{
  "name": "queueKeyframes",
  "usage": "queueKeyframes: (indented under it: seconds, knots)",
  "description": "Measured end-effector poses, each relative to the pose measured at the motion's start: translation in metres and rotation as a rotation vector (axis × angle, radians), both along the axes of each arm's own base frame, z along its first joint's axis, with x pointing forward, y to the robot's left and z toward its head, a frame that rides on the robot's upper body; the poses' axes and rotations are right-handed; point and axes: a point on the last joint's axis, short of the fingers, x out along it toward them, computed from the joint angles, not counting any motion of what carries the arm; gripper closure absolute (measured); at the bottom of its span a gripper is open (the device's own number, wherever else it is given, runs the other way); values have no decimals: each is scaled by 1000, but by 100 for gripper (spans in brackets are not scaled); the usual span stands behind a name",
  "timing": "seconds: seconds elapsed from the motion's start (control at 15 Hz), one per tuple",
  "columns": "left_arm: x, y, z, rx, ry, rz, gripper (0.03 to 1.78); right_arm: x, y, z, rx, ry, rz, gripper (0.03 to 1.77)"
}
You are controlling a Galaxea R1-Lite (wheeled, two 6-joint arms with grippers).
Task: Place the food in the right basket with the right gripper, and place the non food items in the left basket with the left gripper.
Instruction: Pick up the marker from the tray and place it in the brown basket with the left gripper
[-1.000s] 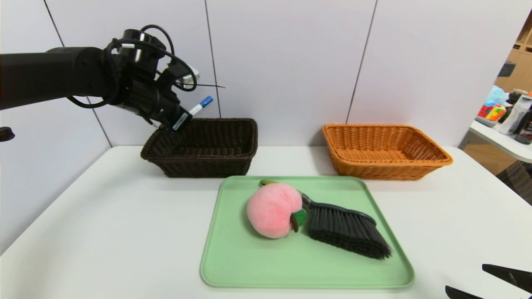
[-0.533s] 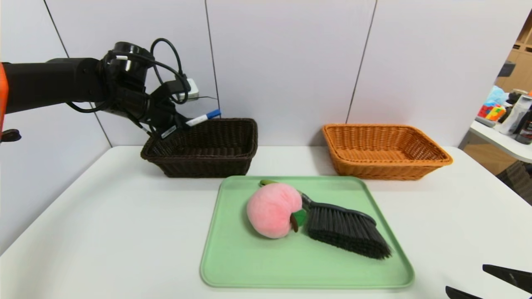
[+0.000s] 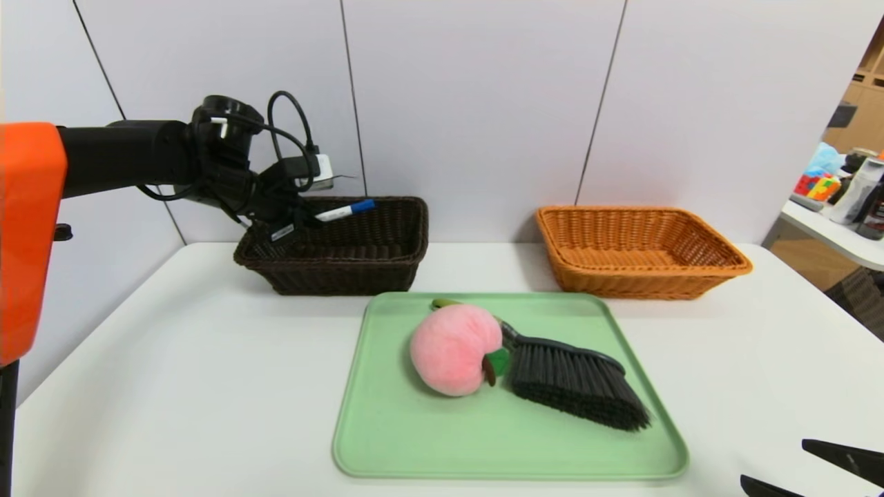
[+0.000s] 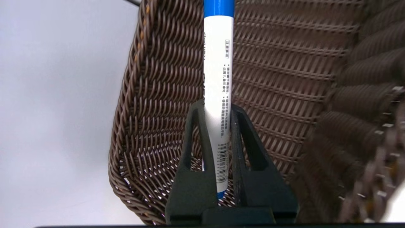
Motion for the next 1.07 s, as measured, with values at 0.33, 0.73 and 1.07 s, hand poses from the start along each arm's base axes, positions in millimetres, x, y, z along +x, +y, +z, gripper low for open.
queueKeyframes:
  seconds: [0.33,0.73,1.07]
  knots:
    - [16,-2,-22,-1,10,2,162,1,0,0,-2,5,-4,9]
    - [22,-3,-35,-1,35,5,162,2,0,0,-3,9,-7,9]
    - [24,-4,-38,-22,55,24,150,1,-1,-1,-3,11,-9,9]
